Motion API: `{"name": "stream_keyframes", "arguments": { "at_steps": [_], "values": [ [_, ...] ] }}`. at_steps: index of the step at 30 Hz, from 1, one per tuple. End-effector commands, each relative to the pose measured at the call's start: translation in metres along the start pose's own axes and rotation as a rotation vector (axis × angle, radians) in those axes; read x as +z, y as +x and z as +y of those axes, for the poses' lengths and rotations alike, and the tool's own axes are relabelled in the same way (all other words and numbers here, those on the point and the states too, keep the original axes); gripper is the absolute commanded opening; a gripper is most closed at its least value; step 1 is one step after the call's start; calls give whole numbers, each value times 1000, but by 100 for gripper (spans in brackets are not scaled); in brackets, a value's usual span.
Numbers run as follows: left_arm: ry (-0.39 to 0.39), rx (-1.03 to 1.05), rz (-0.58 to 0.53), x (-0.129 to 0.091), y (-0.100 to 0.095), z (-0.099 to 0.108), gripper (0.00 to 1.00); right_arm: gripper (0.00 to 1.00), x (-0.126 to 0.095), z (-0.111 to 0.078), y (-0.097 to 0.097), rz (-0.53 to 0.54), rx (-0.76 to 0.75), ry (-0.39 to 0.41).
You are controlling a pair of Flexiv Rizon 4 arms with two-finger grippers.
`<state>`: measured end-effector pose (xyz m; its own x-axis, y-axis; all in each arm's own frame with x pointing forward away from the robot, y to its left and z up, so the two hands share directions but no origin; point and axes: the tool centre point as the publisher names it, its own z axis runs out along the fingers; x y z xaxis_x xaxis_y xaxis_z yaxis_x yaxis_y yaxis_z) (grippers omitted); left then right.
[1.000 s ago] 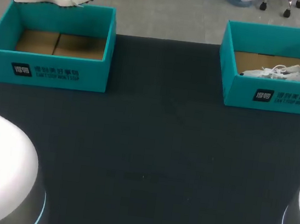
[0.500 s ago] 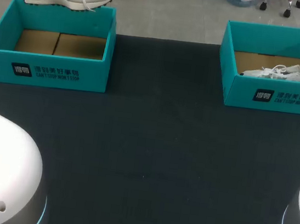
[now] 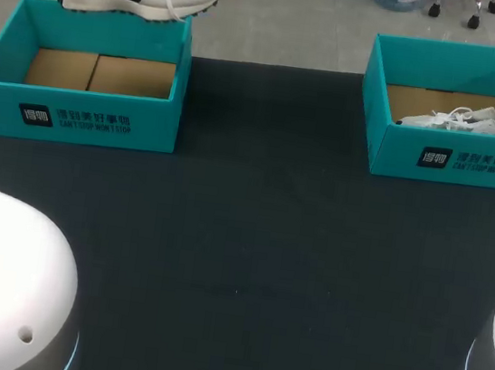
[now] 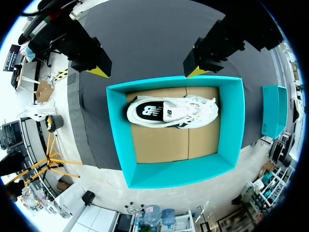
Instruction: Take the shoe out of the shoebox, open the shoe tongue, remove and reinsert the insole, then place the shoe into the shoebox
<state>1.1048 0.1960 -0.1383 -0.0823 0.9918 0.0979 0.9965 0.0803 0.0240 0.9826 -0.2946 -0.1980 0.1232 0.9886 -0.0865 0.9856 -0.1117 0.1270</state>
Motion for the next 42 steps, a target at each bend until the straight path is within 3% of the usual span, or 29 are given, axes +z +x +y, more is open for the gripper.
{"name": "stream_keyframes", "arguments": {
  "at_steps": [1,11,39,42],
  "values": [
    [-115,-8,-10,-12,-10,-46,0,100,0,0,0,0,0,1],
    [-104,34,-28,-22,-40,-72,0,100,0,0,0,0,0,1],
    [-104,34,-28,-22,-40,-72,0,100,0,0,0,0,0,1],
    [-80,40,8,-25,-52,-86,0,100,0,0,0,0,0,1]
  ]
}}
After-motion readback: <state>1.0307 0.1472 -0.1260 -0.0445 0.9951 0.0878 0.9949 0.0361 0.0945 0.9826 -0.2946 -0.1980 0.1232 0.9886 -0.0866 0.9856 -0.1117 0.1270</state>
